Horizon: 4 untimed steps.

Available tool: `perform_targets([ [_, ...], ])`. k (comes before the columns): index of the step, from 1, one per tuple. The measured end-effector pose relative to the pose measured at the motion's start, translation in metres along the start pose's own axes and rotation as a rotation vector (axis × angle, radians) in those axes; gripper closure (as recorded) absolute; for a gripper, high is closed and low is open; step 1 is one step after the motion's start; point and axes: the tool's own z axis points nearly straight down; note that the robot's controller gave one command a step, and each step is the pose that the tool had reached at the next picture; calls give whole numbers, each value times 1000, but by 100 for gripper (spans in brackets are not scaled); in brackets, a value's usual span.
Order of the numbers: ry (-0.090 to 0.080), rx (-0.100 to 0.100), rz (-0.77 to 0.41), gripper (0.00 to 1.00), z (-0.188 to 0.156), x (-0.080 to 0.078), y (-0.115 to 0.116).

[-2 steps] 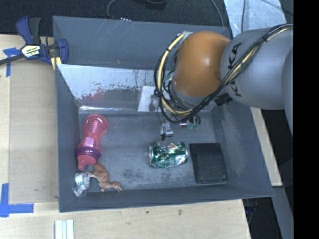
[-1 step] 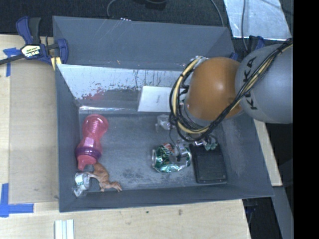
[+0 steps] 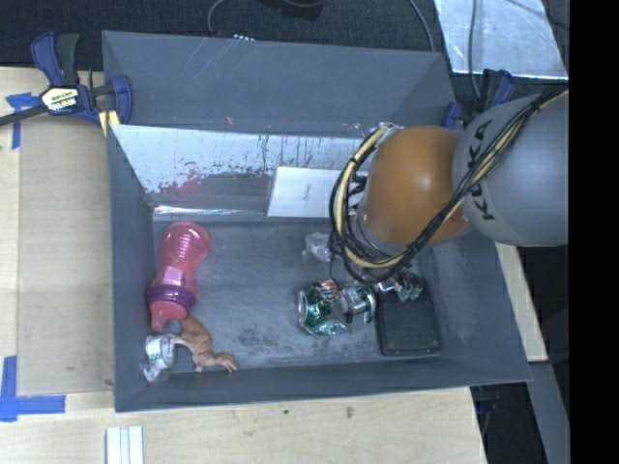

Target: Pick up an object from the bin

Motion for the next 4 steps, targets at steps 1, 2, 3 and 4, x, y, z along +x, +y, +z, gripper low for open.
perform_targets([
  [1,-6,-1,-103,0,12,10,-10],
  [2,-2,-1,-47,0,18,16,-15],
  [3,-10,0,-308,100,25,14,-21],
  [4,-10,0,-307,100,25,14,-21],
])
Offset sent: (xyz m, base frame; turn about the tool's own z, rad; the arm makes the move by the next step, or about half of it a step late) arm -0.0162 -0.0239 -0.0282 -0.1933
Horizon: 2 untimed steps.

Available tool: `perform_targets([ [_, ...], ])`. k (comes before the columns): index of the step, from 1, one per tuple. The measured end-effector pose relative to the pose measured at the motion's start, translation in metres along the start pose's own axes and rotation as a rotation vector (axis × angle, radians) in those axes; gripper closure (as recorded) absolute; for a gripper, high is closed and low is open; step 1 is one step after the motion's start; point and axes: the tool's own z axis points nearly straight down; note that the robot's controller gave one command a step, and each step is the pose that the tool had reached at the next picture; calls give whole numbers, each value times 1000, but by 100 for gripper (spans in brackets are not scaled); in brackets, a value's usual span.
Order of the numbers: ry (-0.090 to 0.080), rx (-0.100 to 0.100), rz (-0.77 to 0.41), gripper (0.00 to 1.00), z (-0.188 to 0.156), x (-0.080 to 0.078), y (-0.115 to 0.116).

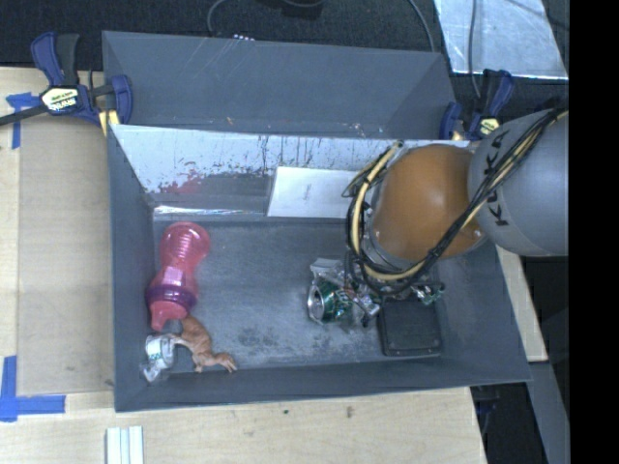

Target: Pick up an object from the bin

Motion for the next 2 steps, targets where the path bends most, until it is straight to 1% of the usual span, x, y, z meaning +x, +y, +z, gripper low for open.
perform_targets([
  [1,-3,1,27,100,-82,-9,-4],
  [2,-3,1,28,100,-82,-9,-4],
])
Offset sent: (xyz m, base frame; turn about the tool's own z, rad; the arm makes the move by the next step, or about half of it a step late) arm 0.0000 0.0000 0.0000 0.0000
